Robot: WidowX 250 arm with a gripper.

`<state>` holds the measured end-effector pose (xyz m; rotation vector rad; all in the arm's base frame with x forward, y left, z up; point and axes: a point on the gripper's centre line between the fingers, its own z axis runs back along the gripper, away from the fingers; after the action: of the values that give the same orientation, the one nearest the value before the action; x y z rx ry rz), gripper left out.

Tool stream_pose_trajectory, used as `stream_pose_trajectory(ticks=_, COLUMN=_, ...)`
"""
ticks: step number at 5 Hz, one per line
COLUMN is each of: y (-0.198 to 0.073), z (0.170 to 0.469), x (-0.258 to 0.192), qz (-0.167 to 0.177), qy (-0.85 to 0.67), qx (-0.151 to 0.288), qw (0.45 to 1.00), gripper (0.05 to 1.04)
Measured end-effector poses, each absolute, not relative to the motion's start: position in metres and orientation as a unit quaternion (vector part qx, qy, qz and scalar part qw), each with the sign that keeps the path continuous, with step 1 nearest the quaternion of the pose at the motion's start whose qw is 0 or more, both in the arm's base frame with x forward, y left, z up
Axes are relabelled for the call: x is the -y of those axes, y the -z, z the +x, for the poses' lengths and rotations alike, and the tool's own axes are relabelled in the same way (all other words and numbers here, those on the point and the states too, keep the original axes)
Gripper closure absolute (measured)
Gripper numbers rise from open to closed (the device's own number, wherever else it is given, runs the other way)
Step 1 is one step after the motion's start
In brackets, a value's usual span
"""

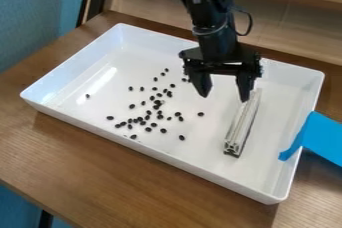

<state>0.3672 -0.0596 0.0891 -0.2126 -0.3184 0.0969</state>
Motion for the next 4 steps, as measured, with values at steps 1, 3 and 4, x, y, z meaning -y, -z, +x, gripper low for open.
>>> stream_pose_trajectory(ticks=1, y=-0.083, z=0.366, x=0.059, qz=-0.100, qy=-0.043, qx=0.148, qw=0.983, gripper=0.083)
stream_pose_trajectory(ticks=3, y=-0.072, z=0.367, x=0.069, qz=-0.095, qy=-0.038, qx=0.142, qw=0.985, gripper=0.083)
stream_pose_trajectory(ticks=4, y=-0.061, z=0.367, x=0.073, qz=-0.092, qy=-0.041, qx=0.132, qw=0.986, gripper=0.083)
